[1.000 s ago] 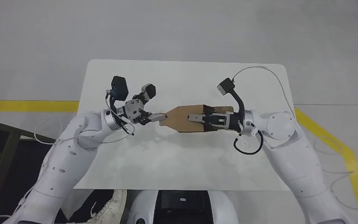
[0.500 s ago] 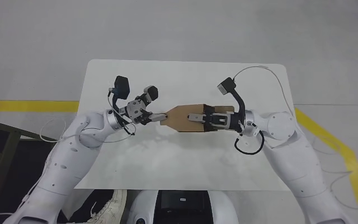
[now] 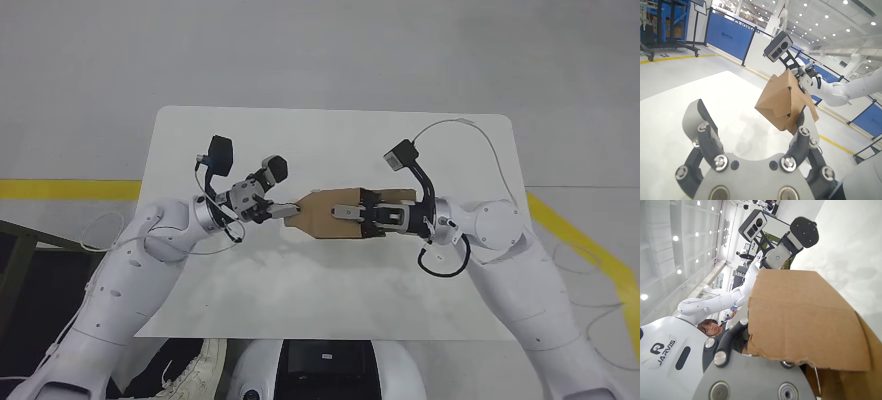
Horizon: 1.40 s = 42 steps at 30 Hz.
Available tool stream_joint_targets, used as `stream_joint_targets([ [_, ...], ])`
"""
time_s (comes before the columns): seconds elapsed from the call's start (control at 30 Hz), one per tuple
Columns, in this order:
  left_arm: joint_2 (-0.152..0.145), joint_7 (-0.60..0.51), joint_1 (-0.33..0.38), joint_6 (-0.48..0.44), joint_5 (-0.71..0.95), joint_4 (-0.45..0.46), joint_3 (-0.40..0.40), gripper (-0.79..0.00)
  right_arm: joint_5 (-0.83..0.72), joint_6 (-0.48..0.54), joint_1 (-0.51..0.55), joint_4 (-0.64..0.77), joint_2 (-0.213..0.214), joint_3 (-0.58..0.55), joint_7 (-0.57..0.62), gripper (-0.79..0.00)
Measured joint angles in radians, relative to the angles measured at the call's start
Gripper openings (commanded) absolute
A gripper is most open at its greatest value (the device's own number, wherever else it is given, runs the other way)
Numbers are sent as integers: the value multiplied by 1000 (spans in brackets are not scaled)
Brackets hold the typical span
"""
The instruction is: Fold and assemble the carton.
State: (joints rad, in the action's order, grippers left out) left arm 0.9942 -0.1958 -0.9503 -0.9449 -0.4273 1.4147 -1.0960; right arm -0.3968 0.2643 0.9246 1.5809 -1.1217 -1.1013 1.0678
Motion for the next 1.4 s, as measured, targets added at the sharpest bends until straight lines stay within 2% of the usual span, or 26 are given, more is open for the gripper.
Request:
stream_joint_targets([
  [1.4, 30, -62, 9, -36, 45, -16, 34, 0, -78, 22, -9, 0, -9, 14, 25, -785],
])
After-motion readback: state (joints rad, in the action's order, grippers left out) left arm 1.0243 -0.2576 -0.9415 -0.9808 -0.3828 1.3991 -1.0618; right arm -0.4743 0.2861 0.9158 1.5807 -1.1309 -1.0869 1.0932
